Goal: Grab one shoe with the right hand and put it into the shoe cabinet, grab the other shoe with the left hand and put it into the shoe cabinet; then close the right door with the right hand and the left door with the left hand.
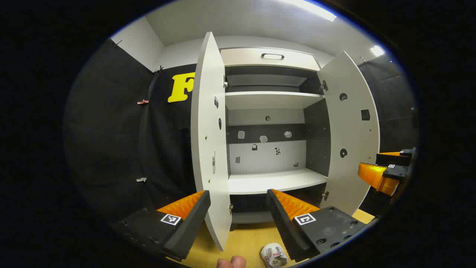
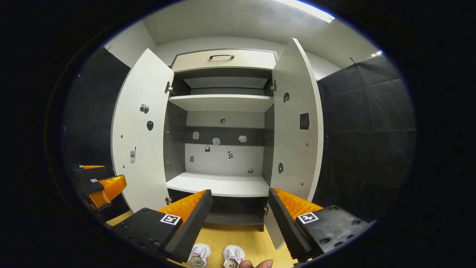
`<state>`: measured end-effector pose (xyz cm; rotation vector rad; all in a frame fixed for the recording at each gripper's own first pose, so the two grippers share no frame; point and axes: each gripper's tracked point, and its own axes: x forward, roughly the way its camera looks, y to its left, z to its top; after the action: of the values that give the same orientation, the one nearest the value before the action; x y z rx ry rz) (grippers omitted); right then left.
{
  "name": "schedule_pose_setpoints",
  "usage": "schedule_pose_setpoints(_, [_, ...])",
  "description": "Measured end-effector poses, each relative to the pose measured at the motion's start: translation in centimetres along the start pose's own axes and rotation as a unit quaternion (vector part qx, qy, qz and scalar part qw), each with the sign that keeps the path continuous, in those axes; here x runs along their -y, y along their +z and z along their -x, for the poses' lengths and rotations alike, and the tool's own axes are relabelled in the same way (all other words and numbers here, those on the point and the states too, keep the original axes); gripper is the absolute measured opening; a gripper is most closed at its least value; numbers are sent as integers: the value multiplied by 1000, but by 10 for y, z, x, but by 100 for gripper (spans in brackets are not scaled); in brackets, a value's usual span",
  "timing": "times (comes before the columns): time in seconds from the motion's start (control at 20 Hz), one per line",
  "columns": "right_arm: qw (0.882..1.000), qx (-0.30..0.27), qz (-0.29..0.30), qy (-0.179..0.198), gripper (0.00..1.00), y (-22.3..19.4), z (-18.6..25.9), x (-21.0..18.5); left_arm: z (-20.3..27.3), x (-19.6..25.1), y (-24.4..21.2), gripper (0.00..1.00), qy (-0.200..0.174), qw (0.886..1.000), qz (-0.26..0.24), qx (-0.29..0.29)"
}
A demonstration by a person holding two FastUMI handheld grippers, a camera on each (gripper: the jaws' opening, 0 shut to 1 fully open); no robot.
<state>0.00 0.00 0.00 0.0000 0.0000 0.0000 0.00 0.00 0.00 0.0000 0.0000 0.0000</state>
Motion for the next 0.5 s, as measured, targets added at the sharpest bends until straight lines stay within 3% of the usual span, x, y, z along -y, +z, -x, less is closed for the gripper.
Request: schedule_pose_setpoints(0.5, [1000, -4, 0, 0, 98, -1, -1, -2, 4, 2, 4, 94, -8, 1000, 2, 12])
